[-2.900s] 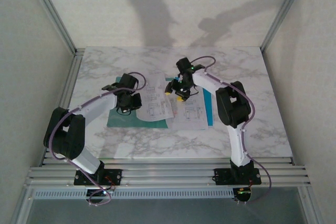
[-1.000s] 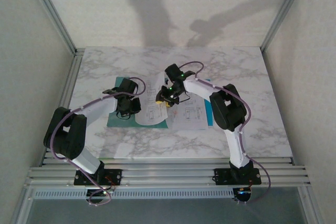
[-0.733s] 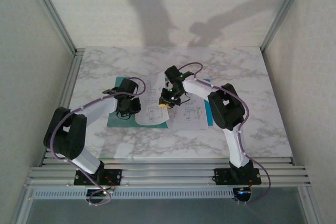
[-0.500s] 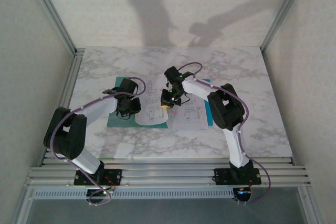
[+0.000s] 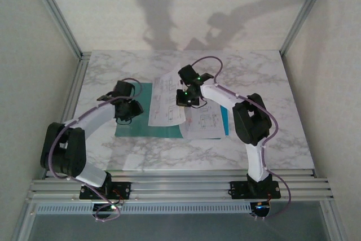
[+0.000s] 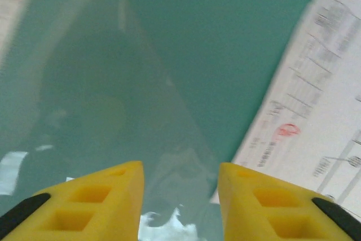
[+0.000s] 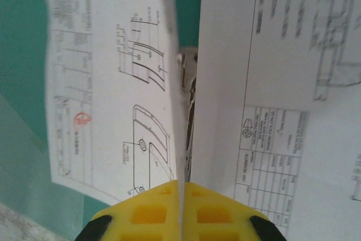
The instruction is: Put the files into the folder
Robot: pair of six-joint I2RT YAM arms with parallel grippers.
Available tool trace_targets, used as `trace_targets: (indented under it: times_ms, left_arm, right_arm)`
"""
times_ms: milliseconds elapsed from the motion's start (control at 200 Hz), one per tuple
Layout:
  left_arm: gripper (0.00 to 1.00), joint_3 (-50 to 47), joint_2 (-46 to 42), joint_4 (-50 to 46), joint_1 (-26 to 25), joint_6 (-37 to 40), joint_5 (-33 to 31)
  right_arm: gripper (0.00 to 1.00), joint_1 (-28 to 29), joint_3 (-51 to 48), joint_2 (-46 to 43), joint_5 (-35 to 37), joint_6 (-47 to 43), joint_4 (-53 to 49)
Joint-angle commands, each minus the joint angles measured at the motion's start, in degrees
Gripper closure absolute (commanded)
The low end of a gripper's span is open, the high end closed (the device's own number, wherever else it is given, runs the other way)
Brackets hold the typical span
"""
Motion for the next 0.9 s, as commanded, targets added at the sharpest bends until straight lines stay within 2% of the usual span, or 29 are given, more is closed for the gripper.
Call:
trace_targets:
  times_ms: [0,130,290,501,896]
  left_arm:
    - [0.69,-4.0,-2.2,-1.8,6.1,-3.1,1.1]
    - [0.78,-7.2,-3.6,-2.5,11.9,-2.9,2.6]
    - [0.87,-10.5,-4.6,-3.2,15.3,-2.3,2.9]
    - [0.93,-14.1,-5.2,-1.5,16.4,-2.2,4.1]
    - [1.00,-15.7,-3.4,0.9,16.3,-1.7,6.4]
  right_arm:
    - [1.00,0.4,-1.0,-3.6,5.4,-5.3,3.8]
    - [1.00,0.3,-1.7,-5.0,6.5,-9.2,7.3]
    - [1.00,0.4,-4.1,-6.8,5.2,-13.2,12.7]
    - [1.00,1.3,-8.5,-10.3,3.3,-17.2,19.6]
    - [1.00,5.2,-12.6,-15.4,3.8,-20.1,19.4]
